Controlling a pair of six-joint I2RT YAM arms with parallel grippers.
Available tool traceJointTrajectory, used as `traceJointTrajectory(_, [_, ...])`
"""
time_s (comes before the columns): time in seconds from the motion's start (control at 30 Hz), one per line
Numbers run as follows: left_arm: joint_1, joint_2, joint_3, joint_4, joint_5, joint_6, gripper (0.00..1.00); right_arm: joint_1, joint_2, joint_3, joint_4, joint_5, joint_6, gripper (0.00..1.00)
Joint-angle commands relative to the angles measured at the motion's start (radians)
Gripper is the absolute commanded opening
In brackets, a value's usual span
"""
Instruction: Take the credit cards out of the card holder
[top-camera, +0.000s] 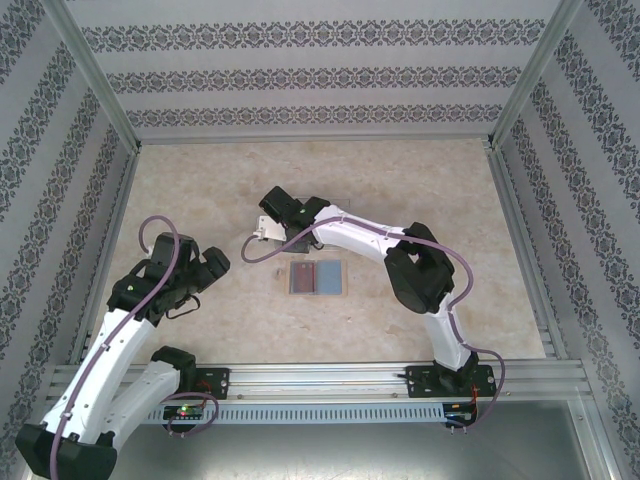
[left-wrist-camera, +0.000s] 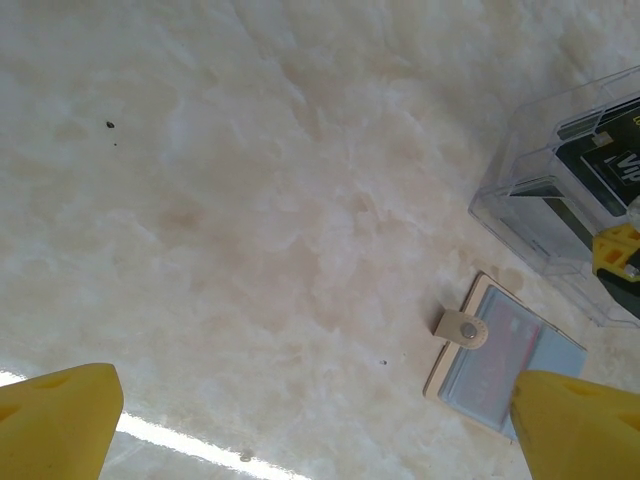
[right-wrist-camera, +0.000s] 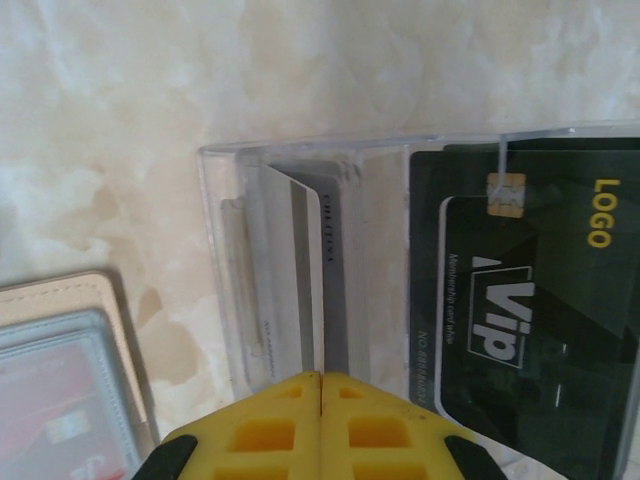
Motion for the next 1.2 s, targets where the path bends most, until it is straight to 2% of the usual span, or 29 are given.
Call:
traceJointTrajectory(0.0, [0.017,-0.021,-0.017,-0.056,-0.008,-0.012,1.00,-0.010,0.028,0.029,0.042,0.082,0.034,0.08])
traceJointTrajectory(0.13, [0.018,-0.026,-0.020,-0.055,-0.002,-0.011,1.00,-0.014,0.023,0.030,0.050,0.100,0.052,0.12])
traceJointTrajectory(0.17, [0.017,-0.028,-0.020,-0.054,-0.001,-0.012,1.00,-0.013,0.020,0.028,0.048,0.095,0.055,0.23])
traceJointTrajectory(0.2, [0.018,-0.028,-0.021,-0.052,0.001,-0.011,1.00,-0.014,0.016,0.025,0.048,0.094,0.059,0.26])
traceJointTrajectory(0.47, [0.017,-0.025,-0.029,-0.014,0.040,0.010,1.00,-0.011,-0.051,-0.025,0.056,0.064,0.129,0.28])
traceJointTrajectory(0.6, [0.017,-0.004,-0.038,0.055,0.100,0.029,0.98,-0.012,-0.127,-0.068,0.083,0.058,0.226,0.31])
traceJointTrajectory(0.73, [0.017,0.035,-0.055,0.192,0.224,0.043,0.91,-0.017,-0.232,-0.145,0.109,0.058,0.369,0.32])
traceJointTrajectory(0.77, [0.017,0.049,-0.060,0.230,0.253,0.042,0.90,-0.020,-0.258,-0.165,0.111,0.063,0.417,0.35])
traceJointTrajectory(0.9, [0.011,0.118,-0.058,0.330,0.330,0.038,0.83,-0.045,-0.362,-0.258,0.101,0.030,0.609,0.32])
traceJointTrajectory(1.0, [-0.014,0.184,-0.047,0.384,0.354,0.035,0.77,-0.070,-0.452,-0.369,0.112,0.001,0.764,0.29])
traceJointTrajectory(1.17, [-0.126,0.308,-0.018,0.455,0.324,0.023,0.71,-0.128,-0.580,-0.535,0.109,-0.071,1.014,0.23])
